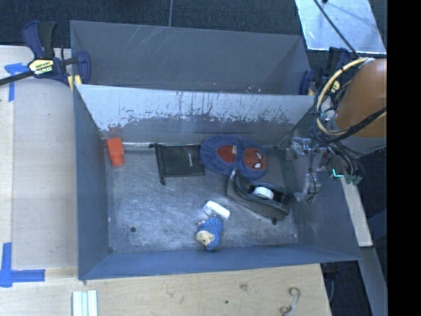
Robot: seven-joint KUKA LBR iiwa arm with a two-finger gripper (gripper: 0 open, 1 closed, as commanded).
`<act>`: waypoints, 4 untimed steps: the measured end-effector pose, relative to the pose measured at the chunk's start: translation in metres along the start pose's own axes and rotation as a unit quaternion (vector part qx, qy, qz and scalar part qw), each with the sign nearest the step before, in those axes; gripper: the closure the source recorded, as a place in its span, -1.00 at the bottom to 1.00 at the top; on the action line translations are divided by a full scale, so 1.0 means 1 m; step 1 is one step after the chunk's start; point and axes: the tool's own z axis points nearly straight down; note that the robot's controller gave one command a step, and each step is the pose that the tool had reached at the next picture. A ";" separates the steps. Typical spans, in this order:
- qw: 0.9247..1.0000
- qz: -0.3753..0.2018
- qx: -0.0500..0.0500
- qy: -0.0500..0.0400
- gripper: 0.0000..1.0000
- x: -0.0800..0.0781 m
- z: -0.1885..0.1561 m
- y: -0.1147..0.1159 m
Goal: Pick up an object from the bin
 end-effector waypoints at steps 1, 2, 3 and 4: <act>0.999 0.039 0.006 -0.007 -1.00 0.008 0.035 0.018; 0.999 0.043 0.009 -0.016 -1.00 0.036 0.055 0.025; 0.999 0.042 0.006 -0.006 1.00 0.041 0.060 0.027; 0.975 -0.222 0.003 -0.007 1.00 0.023 -0.082 0.021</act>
Offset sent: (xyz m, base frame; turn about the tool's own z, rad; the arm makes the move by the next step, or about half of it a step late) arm -0.0148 0.0384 -0.0625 0.0904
